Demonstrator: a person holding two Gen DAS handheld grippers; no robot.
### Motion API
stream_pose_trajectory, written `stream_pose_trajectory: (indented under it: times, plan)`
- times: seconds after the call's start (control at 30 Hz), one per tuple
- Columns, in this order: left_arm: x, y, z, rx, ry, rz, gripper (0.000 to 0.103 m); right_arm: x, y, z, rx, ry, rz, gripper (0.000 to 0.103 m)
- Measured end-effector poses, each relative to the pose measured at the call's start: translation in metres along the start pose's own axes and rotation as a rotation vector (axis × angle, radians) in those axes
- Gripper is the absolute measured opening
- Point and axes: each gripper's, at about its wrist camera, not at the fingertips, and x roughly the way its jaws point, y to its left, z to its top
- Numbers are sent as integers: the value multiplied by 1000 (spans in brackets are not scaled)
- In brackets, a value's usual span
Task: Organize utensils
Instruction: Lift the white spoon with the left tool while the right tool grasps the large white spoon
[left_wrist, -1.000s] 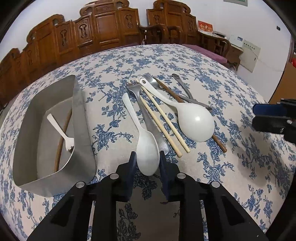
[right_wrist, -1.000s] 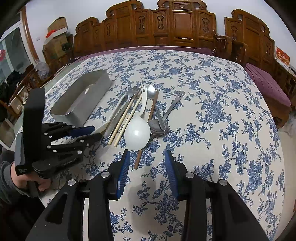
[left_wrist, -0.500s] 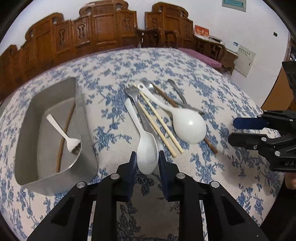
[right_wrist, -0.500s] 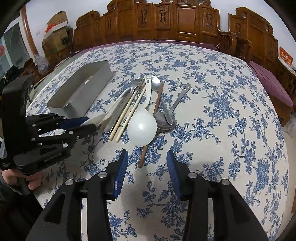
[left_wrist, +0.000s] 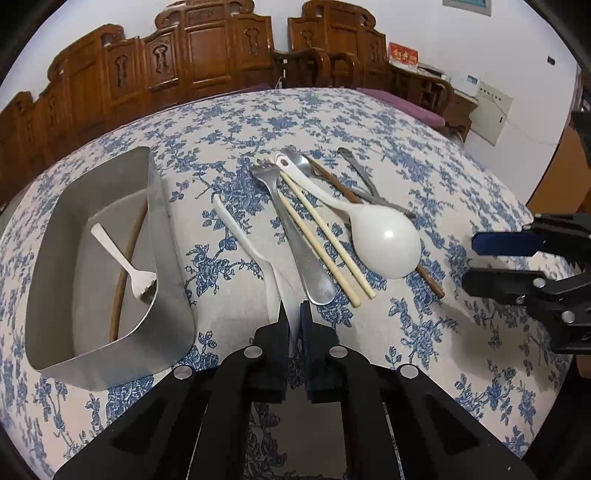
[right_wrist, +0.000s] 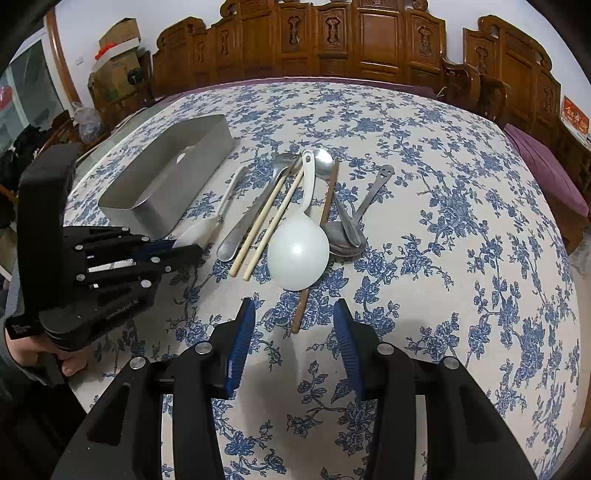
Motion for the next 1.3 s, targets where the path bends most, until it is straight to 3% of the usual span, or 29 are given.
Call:
stream_pose_trajectory:
  times: [0.33, 0.83, 1.0, 1.3]
  plan:
    - [-27, -2, 11, 6, -89, -37, 5, 21, -11, 14, 25, -2, 24, 46]
    - [-47, 4, 18, 5, -133, -46, 5, 60, -20, 35, 173, 31, 86, 48]
    - [-53, 7, 19, 4, -143, -40, 5, 57, -18, 39, 175, 31, 115, 40]
    - [-61, 17, 22, -12, -161, -24, 5, 41, 9, 50, 98, -6, 182, 13]
